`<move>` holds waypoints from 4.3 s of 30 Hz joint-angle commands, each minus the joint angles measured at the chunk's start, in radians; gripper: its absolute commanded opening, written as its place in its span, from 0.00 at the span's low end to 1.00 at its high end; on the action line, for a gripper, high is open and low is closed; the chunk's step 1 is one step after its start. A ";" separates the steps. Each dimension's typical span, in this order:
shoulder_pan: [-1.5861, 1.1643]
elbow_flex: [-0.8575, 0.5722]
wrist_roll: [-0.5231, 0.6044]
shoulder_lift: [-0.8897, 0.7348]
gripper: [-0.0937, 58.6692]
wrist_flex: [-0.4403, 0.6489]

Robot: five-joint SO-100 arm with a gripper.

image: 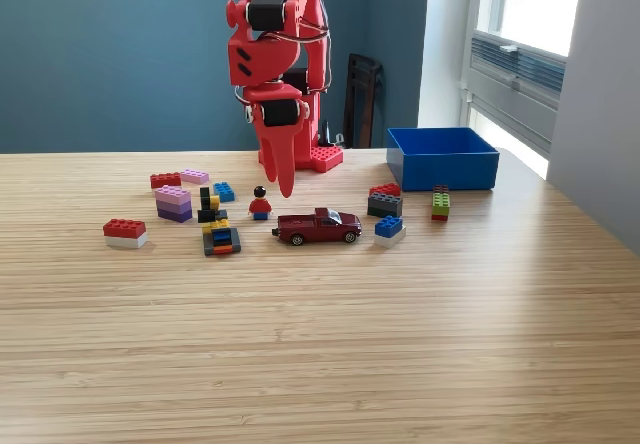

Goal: Grasp a lego block and put it in the bin.

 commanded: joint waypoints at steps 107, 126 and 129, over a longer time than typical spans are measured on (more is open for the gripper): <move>-1.209 -0.680 0.638 -0.272 0.00 0.543; -1.529 -0.759 0.640 -0.290 0.01 0.545; -1.543 -0.793 0.621 -0.290 0.15 0.543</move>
